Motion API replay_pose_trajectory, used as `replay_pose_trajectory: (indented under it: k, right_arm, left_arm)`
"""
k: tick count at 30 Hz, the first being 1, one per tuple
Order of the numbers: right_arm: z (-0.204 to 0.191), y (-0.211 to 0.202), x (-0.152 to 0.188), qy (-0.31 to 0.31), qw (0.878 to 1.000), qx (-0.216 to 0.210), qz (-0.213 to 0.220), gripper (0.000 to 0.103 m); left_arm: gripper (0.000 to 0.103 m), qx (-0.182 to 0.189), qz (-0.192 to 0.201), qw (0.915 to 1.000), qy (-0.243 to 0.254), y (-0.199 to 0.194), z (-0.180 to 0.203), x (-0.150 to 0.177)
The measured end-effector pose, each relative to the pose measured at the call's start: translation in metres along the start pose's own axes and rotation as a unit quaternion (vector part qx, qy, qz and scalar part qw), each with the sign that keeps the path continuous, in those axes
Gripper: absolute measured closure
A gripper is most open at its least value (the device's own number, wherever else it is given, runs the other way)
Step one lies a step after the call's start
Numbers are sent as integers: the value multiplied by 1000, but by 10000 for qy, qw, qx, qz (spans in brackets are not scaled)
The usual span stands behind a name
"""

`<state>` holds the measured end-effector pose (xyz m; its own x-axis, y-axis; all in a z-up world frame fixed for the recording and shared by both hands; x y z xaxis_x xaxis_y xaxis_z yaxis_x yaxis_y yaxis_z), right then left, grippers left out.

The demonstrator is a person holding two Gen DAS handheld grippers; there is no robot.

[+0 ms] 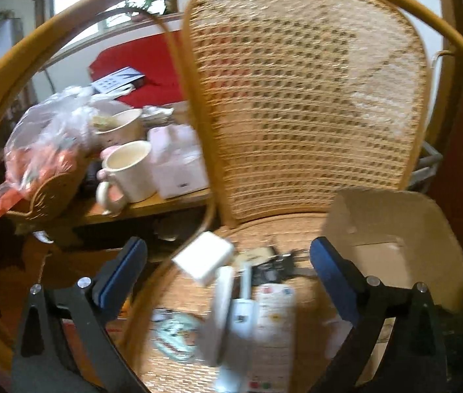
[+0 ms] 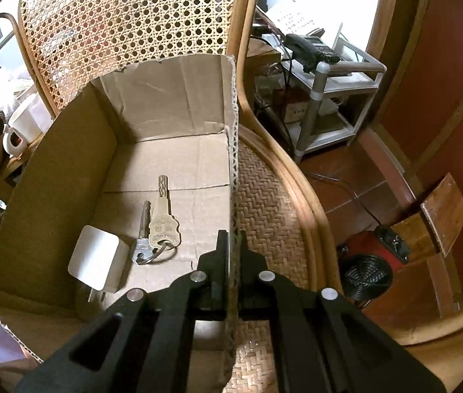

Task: Organize rigid objects
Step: 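Move the left tool over to the green round Cheers case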

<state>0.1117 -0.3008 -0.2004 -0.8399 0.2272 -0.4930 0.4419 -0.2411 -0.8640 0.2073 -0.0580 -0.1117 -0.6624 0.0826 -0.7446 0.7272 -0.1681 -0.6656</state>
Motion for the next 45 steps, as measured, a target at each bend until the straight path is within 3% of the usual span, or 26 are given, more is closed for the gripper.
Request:
replay_pose_trajectory:
  k: [3, 8, 17, 22, 27, 33, 36, 37, 40, 41, 43, 45]
  right_arm:
    - [0, 0, -1, -19, 10000, 17, 13, 98]
    - [-1, -1, -2, -54, 10000, 53, 26, 98]
    - [0, -1, -2, -29, 10000, 65, 12, 98]
    - [0, -1, -3, -30, 10000, 63, 14, 98]
    - [0, -1, -3, -27, 10000, 59, 13, 98]
    - [0, -1, -2, -50, 10000, 60, 13, 98]
    - [0, -1, -2, -48, 10000, 54, 8, 98]
    - [0, 0, -2, -47, 10000, 58, 9, 98]
    - [0, -1, -2, -46, 10000, 58, 12, 98]
    - [0, -1, -2, -49, 10000, 66, 15, 98]
    - [0, 0, -2, -51, 10000, 63, 10, 98]
    - [0, 0, -2, -55, 10000, 68, 13, 98]
  left_arm:
    - [4, 118, -181, 9997, 67, 5, -14, 9]
    - [4, -267, -564, 9975, 322, 16, -39, 26]
    - [4, -180, -1171, 9927, -204, 31, -74, 53]
    - [4, -136, -1574, 9868, -362, 41, -80, 68]
    - [3, -404, -2144, 9750, -419, 48, -86, 85]
    - [3, -202, -2424, 9672, -738, 48, -92, 97]
    - [2, 25, -2500, 9660, -658, 47, -85, 102]
    - [2, 65, -2657, 9621, -618, 49, -82, 107]
    - [1, -237, -3118, 9498, -94, 60, -77, 129]
    - [1, -140, -2929, 9560, 19, 59, -74, 124]
    - [1, -205, -3017, 9531, 130, 59, -75, 123]
    - [1, -167, -2943, 9556, -3, 60, -77, 122]
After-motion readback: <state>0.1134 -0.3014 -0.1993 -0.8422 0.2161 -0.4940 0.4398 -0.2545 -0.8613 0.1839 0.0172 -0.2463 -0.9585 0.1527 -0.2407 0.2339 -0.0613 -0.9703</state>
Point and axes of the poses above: each gripper's, at about its wrist camera, not at the fingertips, and y roughly the way its jaws point, z to its right, x to its underside, the point moved 8 cm from there along y, roughly the way its jaws point, and after that the axes turned 11 degrees about x, right-handed, at the moved point
